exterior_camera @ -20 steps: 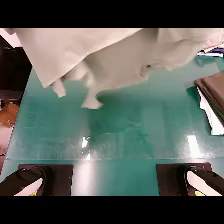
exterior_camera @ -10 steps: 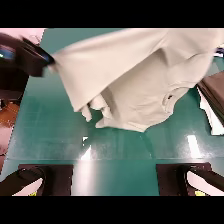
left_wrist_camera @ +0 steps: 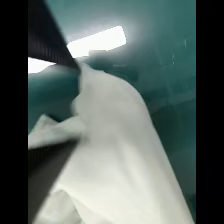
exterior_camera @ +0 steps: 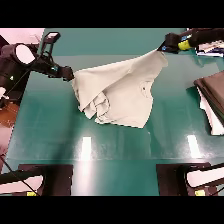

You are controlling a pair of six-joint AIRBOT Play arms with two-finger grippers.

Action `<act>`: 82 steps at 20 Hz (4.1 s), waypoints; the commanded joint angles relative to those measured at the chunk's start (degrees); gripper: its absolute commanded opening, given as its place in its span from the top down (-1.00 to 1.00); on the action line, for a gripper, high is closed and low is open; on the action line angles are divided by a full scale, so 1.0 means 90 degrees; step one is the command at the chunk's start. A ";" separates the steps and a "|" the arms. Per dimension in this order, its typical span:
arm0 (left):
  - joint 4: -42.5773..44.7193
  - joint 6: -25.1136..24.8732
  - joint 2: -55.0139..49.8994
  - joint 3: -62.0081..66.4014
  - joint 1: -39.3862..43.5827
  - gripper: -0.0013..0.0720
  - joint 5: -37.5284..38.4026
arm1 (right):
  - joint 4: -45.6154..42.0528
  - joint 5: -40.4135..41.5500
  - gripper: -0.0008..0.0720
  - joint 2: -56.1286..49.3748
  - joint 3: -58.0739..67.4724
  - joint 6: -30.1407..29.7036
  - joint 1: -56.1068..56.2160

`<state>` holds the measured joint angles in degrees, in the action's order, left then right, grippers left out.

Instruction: Fold the shirts.

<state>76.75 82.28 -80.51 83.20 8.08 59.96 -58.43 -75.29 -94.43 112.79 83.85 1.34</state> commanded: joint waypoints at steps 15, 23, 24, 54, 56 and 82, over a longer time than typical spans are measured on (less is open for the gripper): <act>0.0034 0.0359 0.1698 -0.3429 0.1404 -0.74 -0.0916 | 0.0041 -0.0510 -0.34 0.2159 -0.3138 -0.0452 -0.0102; 0.1649 0.0702 0.0838 -0.3560 0.2994 -0.74 -0.1695 | 0.0041 0.0049 -0.34 0.3504 -0.5061 -0.0449 -0.0063; 0.1690 0.0716 0.0719 -0.3558 0.2994 -0.74 -0.1681 | 0.0039 0.0109 -0.34 0.3655 -0.5241 -0.0449 -0.0063; 0.3927 0.2028 0.0653 -0.3011 0.2985 0.91 -0.1265 | 0.0053 0.0211 -0.25 0.4286 -0.5790 -0.0316 -0.0143; 0.4051 0.2018 0.1098 -0.2555 0.2829 0.91 -0.0750 | 0.0046 -0.0367 -0.25 0.4279 -0.5792 -0.0316 -0.0420; -0.0767 -0.0027 0.2538 -0.2319 -0.1001 0.91 0.1030 | 0.2047 0.2424 -0.25 0.2868 -0.8947 -0.0362 0.0981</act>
<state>70.32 82.15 -57.71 62.33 -0.82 68.66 -41.52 -57.32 -64.53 30.94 80.64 5.34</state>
